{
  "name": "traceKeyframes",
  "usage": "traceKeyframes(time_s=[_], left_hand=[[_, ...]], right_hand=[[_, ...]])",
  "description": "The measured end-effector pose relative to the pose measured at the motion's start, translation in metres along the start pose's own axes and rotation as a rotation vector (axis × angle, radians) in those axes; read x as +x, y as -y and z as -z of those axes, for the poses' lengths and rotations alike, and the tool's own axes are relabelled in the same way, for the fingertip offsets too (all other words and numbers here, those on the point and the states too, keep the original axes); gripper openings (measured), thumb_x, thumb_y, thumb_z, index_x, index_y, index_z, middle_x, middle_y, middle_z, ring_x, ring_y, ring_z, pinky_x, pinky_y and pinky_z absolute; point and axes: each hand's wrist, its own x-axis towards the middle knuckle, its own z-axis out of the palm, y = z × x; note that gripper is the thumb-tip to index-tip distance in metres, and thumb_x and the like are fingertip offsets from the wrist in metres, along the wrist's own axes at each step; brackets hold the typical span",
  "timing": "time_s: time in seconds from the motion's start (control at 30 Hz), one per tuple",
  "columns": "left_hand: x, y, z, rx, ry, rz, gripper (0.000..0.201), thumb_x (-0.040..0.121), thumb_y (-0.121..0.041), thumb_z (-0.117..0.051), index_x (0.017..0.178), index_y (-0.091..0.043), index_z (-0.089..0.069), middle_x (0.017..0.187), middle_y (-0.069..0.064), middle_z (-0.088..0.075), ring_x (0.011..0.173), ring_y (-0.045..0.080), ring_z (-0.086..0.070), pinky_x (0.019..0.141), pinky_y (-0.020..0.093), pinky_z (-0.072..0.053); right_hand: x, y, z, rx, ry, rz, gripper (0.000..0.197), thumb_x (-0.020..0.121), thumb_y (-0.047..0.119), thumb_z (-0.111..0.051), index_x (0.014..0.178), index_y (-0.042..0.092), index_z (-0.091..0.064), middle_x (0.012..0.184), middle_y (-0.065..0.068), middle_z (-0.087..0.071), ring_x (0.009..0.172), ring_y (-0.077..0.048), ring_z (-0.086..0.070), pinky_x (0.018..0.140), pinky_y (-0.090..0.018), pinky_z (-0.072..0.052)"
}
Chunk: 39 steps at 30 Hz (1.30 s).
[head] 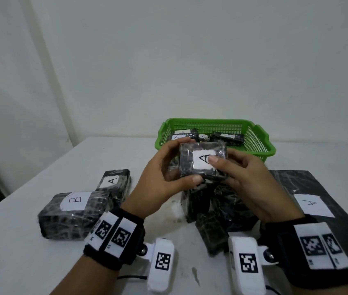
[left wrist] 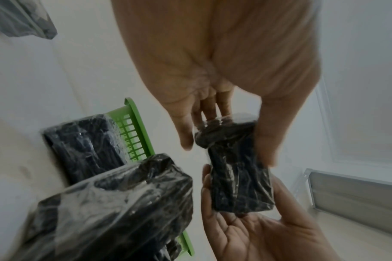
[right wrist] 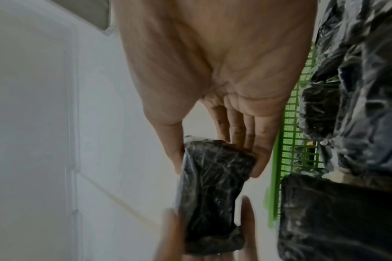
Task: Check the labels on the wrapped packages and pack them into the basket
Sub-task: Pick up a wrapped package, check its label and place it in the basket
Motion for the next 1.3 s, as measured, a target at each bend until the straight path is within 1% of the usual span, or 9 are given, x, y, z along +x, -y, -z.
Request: traceKeyframes(time_s=[0.1,0.2,0.4,0.57,0.7,0.9,1.1,1.17,1.3], left_hand=[[0.000,-0.001,0.000,0.016,-0.034,0.057,0.052,0.093,-0.027,-0.070,0.141,-0.016,-0.054,0.122,0.006,-0.069,0.116,0.018,-0.065,0.098,0.039,-0.052],[0.001,-0.001,-0.001,0.047,-0.092,0.030,0.040,0.091,-0.015,-0.066,0.130,-0.011,-0.063,0.094,-0.002,-0.073,0.088,0.009,-0.069,0.082,0.022,-0.053],[0.001,0.000,-0.004,0.005,-0.075,0.065,0.045,0.090,-0.019,-0.072,0.133,-0.009,-0.060,0.122,0.009,-0.072,0.113,0.022,-0.069,0.096,0.034,-0.055],[0.002,0.001,0.002,-0.059,-0.069,0.069,0.050,0.088,-0.026,-0.070,0.136,-0.013,-0.059,0.129,0.011,-0.068,0.123,0.029,-0.063,0.104,0.049,-0.049],[0.003,-0.001,0.005,0.109,-0.064,0.047,0.049,0.084,-0.021,-0.075,0.131,-0.017,-0.063,0.125,0.001,-0.070,0.117,0.015,-0.066,0.095,0.035,-0.055],[0.004,-0.002,0.007,-0.019,-0.056,0.042,0.058,0.077,-0.002,-0.079,0.131,-0.008,-0.059,0.129,0.007,-0.067,0.119,0.021,-0.066,0.093,0.030,-0.056],[0.004,0.004,0.002,-0.066,0.006,0.037,0.063,0.080,0.013,-0.071,0.137,-0.004,-0.049,0.141,0.014,-0.055,0.130,0.028,-0.056,0.101,0.034,-0.052],[0.004,0.005,0.003,-0.082,0.031,0.060,0.066,0.083,0.004,-0.075,0.141,-0.005,-0.045,0.144,0.013,-0.054,0.135,0.028,-0.053,0.105,0.038,-0.050],[0.002,-0.001,0.000,-0.104,0.043,0.143,0.084,0.080,-0.052,-0.077,0.145,-0.010,-0.046,0.143,0.011,-0.058,0.134,0.030,-0.054,0.110,0.053,-0.042]], right_hand=[[0.001,0.001,0.000,-0.038,-0.020,0.050,0.070,0.065,0.033,-0.089,0.131,0.020,-0.068,0.119,-0.004,-0.078,0.114,-0.020,-0.074,0.107,-0.046,-0.053],[0.000,0.000,-0.006,-0.020,-0.011,0.036,0.070,0.064,0.037,-0.087,0.128,0.018,-0.068,0.118,-0.003,-0.079,0.111,-0.021,-0.075,0.107,-0.049,-0.054],[0.000,0.000,-0.008,-0.023,-0.059,0.041,0.064,0.066,0.042,-0.094,0.120,0.017,-0.072,0.114,-0.002,-0.080,0.110,-0.020,-0.076,0.104,-0.048,-0.055],[-0.002,0.003,-0.006,-0.058,-0.032,0.110,0.053,0.064,0.027,-0.088,0.113,0.028,-0.070,0.104,0.016,-0.080,0.103,-0.002,-0.075,0.086,-0.022,-0.060],[-0.005,0.007,-0.006,-0.086,-0.029,0.170,0.070,0.065,0.022,-0.089,0.132,0.023,-0.069,0.122,0.005,-0.077,0.116,-0.011,-0.072,0.100,-0.034,-0.058],[-0.002,0.008,-0.007,0.151,0.024,0.139,0.066,0.079,0.036,-0.074,0.141,0.014,-0.062,0.132,-0.006,-0.072,0.124,-0.023,-0.069,0.104,-0.039,-0.056],[-0.008,0.012,-0.009,0.144,0.171,-0.087,0.050,0.085,0.041,-0.063,0.123,0.009,-0.073,0.124,-0.015,-0.075,0.118,-0.032,-0.071,0.103,-0.047,-0.057],[-0.006,0.009,-0.009,0.131,0.169,-0.065,0.049,0.081,0.035,-0.070,0.120,0.006,-0.074,0.120,-0.015,-0.077,0.113,-0.030,-0.073,0.098,-0.041,-0.060],[-0.001,0.001,-0.008,0.053,0.118,0.008,0.062,0.073,0.023,-0.093,0.129,0.011,-0.069,0.122,-0.007,-0.077,0.118,-0.025,-0.072,0.103,-0.040,-0.056]])
